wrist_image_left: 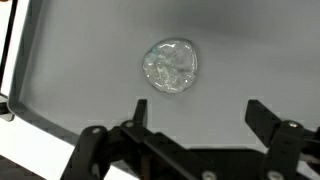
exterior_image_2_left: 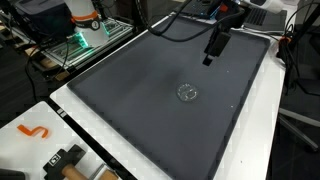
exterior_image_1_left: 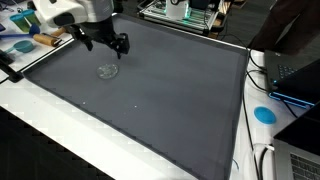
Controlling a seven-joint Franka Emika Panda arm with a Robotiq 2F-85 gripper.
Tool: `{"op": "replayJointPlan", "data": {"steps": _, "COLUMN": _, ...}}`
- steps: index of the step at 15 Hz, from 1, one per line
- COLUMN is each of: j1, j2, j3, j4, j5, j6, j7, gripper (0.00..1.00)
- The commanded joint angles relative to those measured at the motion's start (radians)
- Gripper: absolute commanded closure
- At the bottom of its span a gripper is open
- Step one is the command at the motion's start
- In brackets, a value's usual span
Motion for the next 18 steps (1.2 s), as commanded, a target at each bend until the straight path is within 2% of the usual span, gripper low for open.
{"op": "replayJointPlan", "data": {"steps": 1, "j1": 0.016, "j2": -0.050, "j3": -0.003, "j4": -0.085, "j5": -0.016, "j6": 0.025, "j7": 0.066, "gripper": 0.00}}
{"op": "replayJointPlan", "data": {"steps": 8, "j1": 0.026, "j2": -0.095, "j3": -0.006, "j4": -0.172, "j5": -0.031, "j6": 0.094, "j7": 0.129, "gripper": 0.00}}
{"op": "replayJointPlan", "data": {"steps": 18, "j1": 0.021, "j2": -0.149, "j3": -0.009, "j4": -0.260, "j5": -0.063, "j6": 0.164, "j7": 0.135, "gripper": 0.00}}
